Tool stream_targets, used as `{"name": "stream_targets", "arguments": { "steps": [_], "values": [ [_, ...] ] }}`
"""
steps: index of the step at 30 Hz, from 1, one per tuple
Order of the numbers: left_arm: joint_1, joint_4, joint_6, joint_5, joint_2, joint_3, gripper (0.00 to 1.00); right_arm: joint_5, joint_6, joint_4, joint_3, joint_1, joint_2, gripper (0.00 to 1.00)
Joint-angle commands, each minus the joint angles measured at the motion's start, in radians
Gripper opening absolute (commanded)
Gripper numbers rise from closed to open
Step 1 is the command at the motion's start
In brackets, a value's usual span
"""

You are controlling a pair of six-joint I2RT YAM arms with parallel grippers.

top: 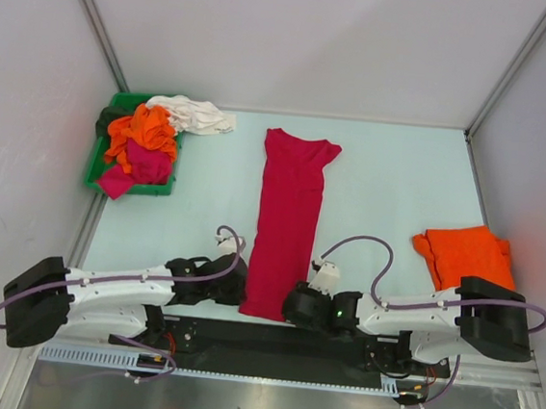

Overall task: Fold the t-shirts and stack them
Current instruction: Grab the bottom of the folded rectangular tshirt with both arms

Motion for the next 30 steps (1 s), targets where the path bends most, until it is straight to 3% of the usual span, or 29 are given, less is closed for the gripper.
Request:
{"name": "stream_targets", "arguments": {
  "steps": [1, 15, 30],
  "values": [
    [-0.030, -0.065, -0.025, -0.033, 0.059, 0.039, 0.27, 0.047, 0.055, -0.112, 0.005, 0.012, 0.048, 0.47],
    [-0.075, -0.226, -0.077, -0.075, -0.080, 0.070, 0.36, 0.067, 0.084, -0.193, 0.022, 0.014, 0.042, 0.48],
    [-0.107, -0.156, -0.064, -0.058, 0.062, 0.096, 0.36, 0.027, 0.064, -0.160, 0.034, 0.026, 0.117, 0.47]
  ]
}}
